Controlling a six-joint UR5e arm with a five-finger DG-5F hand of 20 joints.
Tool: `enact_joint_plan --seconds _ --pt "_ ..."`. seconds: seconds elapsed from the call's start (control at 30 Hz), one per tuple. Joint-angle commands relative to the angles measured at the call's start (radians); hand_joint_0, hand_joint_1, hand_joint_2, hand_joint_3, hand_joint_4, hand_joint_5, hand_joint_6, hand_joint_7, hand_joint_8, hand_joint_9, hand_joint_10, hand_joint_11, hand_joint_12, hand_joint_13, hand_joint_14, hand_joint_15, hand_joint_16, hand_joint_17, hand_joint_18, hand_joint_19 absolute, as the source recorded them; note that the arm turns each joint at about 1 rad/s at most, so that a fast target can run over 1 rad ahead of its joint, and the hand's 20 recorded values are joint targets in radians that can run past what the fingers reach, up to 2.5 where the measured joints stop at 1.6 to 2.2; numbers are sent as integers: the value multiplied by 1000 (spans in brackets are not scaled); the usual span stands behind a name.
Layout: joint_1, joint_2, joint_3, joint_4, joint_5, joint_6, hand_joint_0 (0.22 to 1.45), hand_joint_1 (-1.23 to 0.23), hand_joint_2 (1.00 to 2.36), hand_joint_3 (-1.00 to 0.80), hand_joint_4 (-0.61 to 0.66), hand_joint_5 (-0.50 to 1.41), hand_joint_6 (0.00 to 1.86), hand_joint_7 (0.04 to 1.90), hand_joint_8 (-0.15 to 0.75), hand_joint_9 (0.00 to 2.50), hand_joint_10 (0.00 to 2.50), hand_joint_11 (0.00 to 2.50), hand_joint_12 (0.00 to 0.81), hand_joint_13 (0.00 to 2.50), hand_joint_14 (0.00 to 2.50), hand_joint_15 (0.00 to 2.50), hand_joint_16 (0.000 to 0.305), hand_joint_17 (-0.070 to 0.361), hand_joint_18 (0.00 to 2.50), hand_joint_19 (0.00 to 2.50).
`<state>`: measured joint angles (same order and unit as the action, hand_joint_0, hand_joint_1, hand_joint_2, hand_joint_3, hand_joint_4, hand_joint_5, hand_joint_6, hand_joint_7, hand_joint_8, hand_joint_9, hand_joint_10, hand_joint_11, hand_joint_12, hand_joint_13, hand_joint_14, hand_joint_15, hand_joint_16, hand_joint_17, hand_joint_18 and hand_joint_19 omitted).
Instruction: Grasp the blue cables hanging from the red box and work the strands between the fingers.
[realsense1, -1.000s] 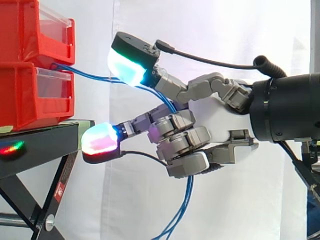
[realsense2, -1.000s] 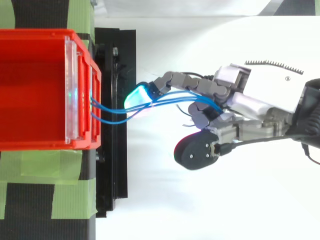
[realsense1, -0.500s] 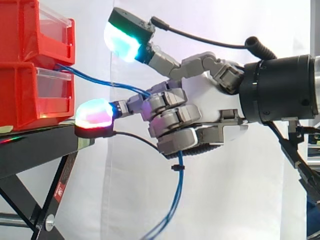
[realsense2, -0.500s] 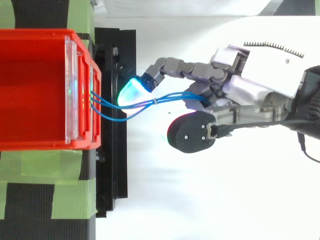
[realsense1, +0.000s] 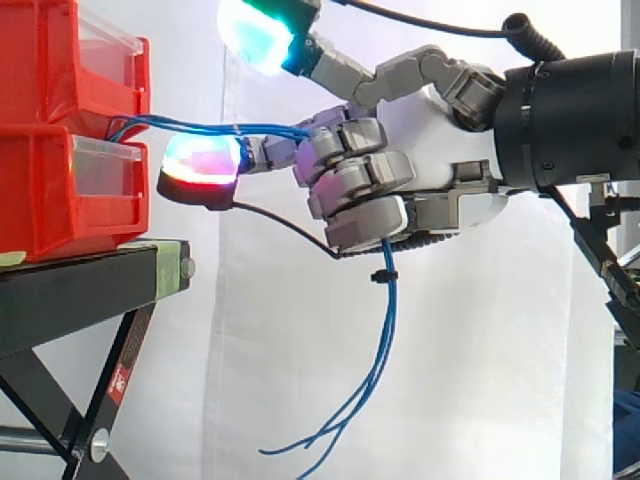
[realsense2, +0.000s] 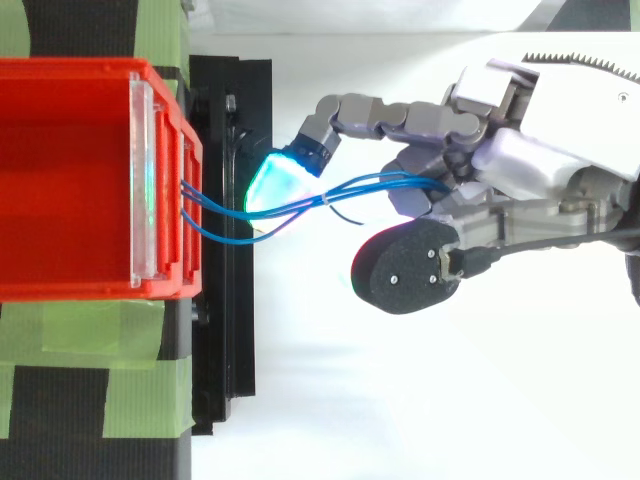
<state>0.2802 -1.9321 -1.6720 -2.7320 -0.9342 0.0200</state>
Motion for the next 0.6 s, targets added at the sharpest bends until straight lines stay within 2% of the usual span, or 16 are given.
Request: enact_joint_plan --seconds 0.0,0.23,0.57 --pt "-1 -1 0 -3 2 -2 816 -641 1002 -938 126 213 0 1317 362 816 2500 2295 407 1005 2500 1461 58 131 1396 1483" --pt "-1 1 0 -3 3 -3 842 -645 1002 -941 127 209 146 1280 362 816 2500 2295 407 1005 2500 1461 58 131 1396 1483" --pt "-1 1 0 -5 5 -5 893 -633 1007 -870 115 198 513 1210 362 816 2500 2295 407 1005 2500 1461 58 131 1396 1483"
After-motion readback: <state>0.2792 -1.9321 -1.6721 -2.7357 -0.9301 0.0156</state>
